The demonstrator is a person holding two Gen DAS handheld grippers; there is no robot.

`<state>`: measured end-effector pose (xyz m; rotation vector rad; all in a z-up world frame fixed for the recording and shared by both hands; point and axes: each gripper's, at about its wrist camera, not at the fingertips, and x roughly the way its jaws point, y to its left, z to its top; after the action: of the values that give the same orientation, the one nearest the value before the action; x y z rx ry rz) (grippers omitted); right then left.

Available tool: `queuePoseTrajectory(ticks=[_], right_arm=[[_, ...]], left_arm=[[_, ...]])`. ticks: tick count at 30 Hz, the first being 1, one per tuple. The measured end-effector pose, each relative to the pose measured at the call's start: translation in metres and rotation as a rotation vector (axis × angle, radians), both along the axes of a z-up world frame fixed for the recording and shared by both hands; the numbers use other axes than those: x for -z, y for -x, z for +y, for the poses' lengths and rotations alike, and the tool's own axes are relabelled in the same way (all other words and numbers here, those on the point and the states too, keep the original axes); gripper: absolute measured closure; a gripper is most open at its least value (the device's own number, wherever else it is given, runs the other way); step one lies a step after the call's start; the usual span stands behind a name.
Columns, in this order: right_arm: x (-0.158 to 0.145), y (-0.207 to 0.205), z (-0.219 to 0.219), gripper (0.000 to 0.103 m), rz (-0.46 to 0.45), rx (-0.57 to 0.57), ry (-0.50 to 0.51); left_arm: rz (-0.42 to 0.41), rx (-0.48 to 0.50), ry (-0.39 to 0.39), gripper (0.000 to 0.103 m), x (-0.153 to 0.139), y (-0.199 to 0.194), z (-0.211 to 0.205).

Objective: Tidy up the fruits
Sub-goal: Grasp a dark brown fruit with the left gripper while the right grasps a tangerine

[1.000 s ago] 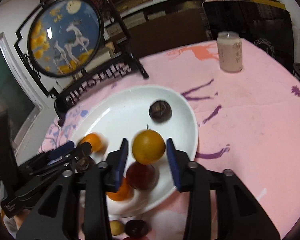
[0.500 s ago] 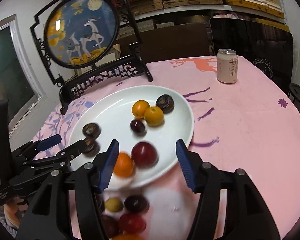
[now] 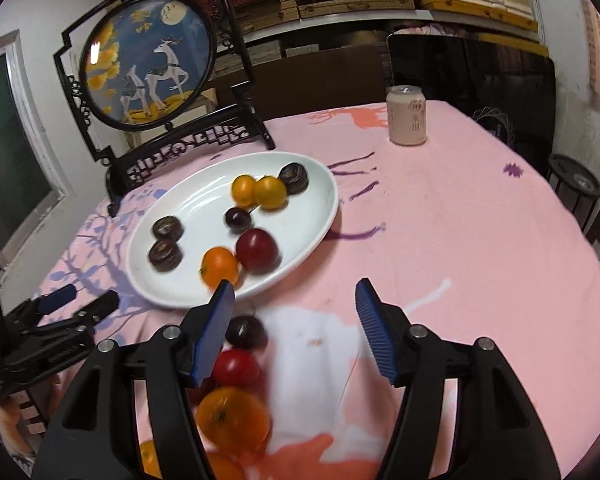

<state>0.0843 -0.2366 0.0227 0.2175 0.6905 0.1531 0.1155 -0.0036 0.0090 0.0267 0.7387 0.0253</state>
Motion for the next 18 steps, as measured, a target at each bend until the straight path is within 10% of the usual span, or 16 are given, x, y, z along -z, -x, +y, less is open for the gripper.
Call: queuePoseTrajectory(ticks=[18], right_arm=[[0.021,0.032,0.017,0.040,0.100,-0.183,-0.132]], left_arm=[[0.053,-0.043,0.028,0.007,0.009,0.016,0.014]])
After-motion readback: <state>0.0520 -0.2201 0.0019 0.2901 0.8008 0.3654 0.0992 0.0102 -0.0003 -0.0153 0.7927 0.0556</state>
